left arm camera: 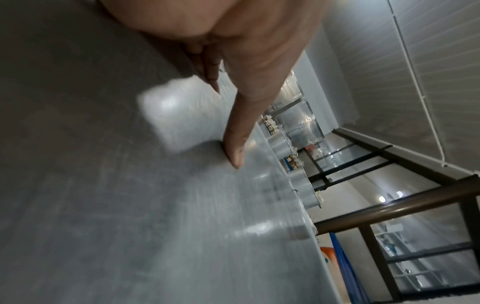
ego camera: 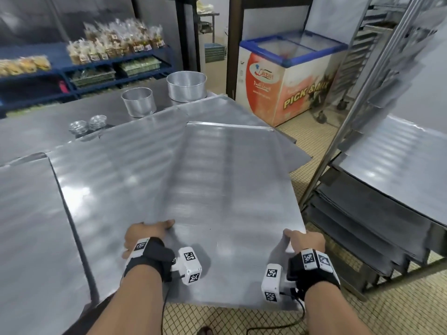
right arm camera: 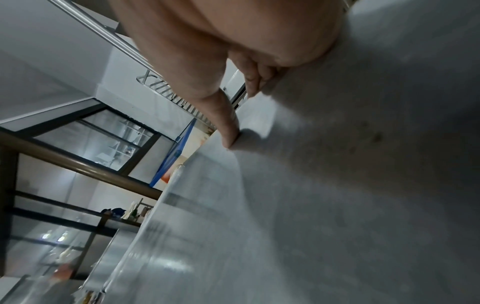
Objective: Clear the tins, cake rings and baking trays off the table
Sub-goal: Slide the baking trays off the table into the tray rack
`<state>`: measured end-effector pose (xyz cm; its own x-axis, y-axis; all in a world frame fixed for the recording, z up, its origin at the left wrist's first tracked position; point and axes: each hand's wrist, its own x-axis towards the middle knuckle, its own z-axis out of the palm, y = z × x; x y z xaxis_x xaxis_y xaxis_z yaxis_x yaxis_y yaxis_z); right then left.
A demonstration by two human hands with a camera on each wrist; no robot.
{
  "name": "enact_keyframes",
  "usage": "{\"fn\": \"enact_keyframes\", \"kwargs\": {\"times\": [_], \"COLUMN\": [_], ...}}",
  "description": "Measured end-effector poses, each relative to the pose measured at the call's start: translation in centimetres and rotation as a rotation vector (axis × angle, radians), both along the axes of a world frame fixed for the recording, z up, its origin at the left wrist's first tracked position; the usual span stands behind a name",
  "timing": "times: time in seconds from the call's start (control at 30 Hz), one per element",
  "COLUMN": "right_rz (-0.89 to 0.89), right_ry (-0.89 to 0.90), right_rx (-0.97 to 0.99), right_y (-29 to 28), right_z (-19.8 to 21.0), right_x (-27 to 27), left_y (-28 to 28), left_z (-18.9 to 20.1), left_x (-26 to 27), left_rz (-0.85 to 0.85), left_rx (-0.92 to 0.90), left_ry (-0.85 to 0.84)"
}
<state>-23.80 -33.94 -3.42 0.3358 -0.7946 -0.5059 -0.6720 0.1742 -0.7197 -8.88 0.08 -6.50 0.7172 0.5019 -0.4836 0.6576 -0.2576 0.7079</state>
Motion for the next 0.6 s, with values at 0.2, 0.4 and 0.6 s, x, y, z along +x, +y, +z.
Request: {"fn": "enact_keyframes", "kwargs": {"times": [0.2,0.4,0.6], "right_rz": [0.108,0.268,0.39], "right_ry": [-0.05,-0.11,-0.122], "right_rx": [-0.039,-0.055,-0.027], "right_y": [1.2,4.3,8.2], "right_z": [2.0,3.1,2.9], "right_x": [-1.6,-2.4,-2.8], "left_y": [2.9,7.8,11.9], "left_z": [1.5,1.9,3.5], "left_x": [-5.6,-11.4,-17.2], "left_rz": [0.1,0.238,0.352], "left_rx": [0.015,0.039,0.041], "left_ry": [-0.042,-0.072,-0.094]}}
